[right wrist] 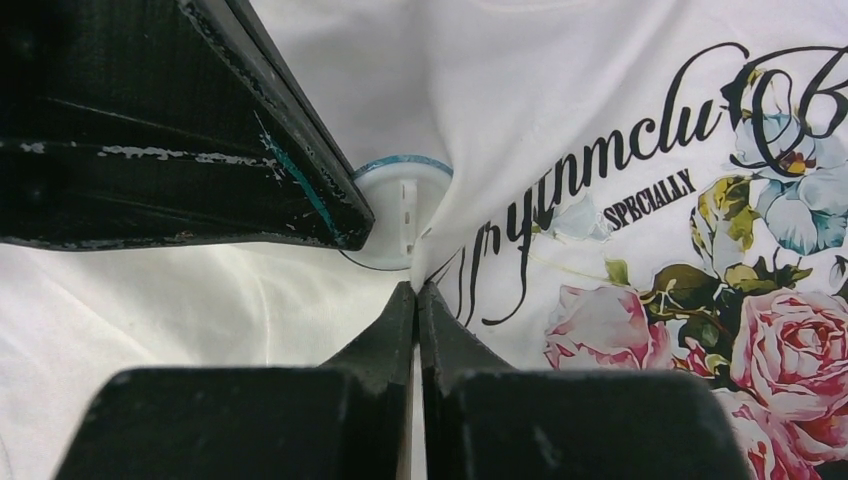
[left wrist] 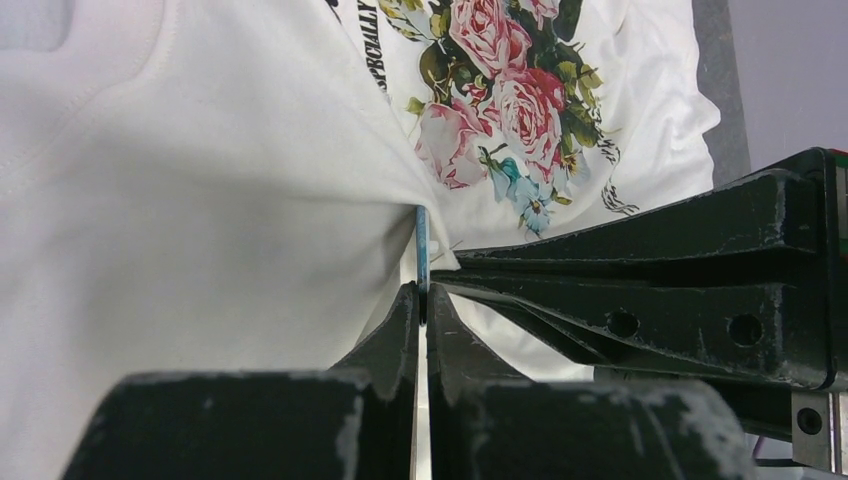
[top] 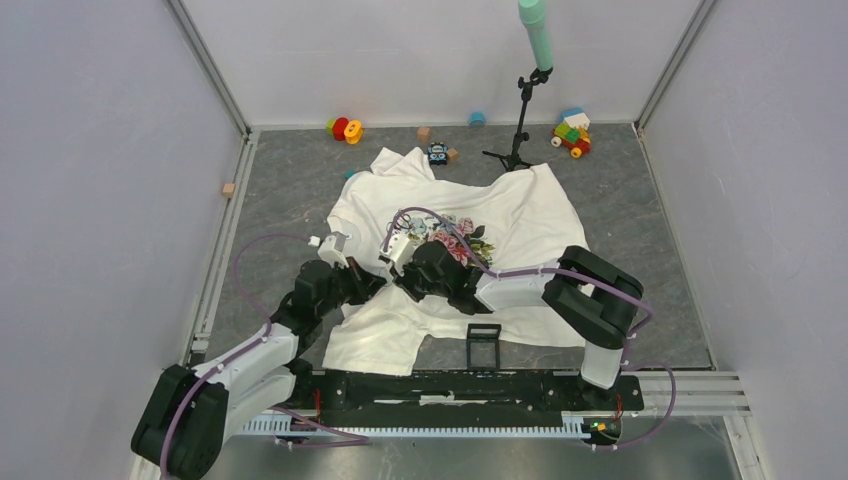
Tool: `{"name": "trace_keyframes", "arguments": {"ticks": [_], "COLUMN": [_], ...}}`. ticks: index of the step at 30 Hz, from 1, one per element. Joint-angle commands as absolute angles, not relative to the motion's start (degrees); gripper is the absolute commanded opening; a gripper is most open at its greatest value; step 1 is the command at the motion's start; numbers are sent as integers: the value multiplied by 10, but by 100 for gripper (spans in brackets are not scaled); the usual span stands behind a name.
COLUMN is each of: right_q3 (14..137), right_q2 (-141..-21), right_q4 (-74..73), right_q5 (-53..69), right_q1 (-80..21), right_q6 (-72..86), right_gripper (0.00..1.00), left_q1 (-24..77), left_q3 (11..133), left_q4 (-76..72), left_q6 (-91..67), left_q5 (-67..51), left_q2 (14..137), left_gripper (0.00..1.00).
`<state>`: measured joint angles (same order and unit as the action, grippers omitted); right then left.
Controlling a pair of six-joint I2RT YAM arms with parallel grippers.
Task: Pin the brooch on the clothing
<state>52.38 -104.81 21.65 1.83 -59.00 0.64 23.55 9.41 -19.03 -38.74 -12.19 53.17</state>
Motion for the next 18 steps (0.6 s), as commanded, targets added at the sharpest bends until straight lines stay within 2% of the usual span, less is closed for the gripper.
{"name": "trace_keyframes", "arguments": {"ticks": [1, 7, 12, 15, 18], "right_q3": [517, 487, 451, 425, 411], "right_q2": [-1024, -941, -841, -785, -744], "right_q4": [224, 214, 196, 197, 202], "right_q5": [15, 20, 30, 92, 215], "right_q1": [-595, -593, -582, -551, -502], "right_q6": [-1, 5, -22, -21, -12], "right_gripper": [11, 41, 59, 67, 76], "left_q1": [236, 234, 227, 214, 205], "left_q3": [112, 124, 161, 173, 190], "left_q4": [-225, -206, -143, -132, -133], "left_q6": [-385, -394, -376, -388, -405], "left_q5": [-131, -158, -200, -230, -276], "left_q2": [521, 481, 450, 436, 431], "left_gripper": [2, 2, 2, 2, 2]}}
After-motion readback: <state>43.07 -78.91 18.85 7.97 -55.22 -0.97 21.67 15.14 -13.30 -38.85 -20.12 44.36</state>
